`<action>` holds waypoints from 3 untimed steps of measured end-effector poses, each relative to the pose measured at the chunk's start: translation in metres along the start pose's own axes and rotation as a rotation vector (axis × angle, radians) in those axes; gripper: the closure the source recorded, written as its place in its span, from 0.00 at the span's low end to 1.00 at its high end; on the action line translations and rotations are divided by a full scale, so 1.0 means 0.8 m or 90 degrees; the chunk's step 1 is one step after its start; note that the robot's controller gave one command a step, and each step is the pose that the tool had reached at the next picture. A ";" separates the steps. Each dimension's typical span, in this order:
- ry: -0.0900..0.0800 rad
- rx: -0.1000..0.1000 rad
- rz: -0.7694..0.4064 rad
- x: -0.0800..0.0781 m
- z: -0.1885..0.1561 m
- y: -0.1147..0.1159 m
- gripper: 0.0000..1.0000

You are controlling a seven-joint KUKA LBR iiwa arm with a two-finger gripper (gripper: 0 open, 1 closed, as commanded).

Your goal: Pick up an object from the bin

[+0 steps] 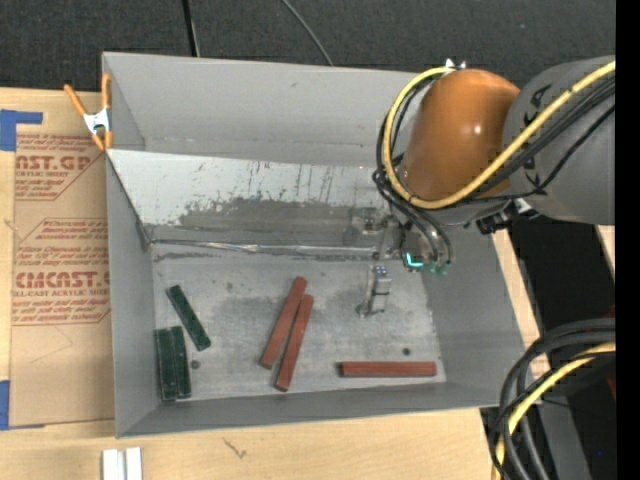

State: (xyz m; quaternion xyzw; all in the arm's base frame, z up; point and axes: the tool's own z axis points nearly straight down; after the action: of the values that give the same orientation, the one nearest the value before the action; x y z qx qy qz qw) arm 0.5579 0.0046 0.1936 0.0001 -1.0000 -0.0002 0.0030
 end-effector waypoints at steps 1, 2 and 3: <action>-0.005 0.000 0.000 -0.002 -0.006 0.000 0.00; -0.008 0.001 -0.041 0.004 0.054 0.019 0.00; -0.009 0.000 -0.045 -0.032 0.136 0.017 0.00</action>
Offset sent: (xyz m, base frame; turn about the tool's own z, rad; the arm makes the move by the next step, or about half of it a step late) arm -0.0147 0.0396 -0.1236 -0.1714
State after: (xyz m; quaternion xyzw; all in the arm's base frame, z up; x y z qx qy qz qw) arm 0.5828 0.0183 0.0846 0.0351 -0.9994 -0.0005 -0.0042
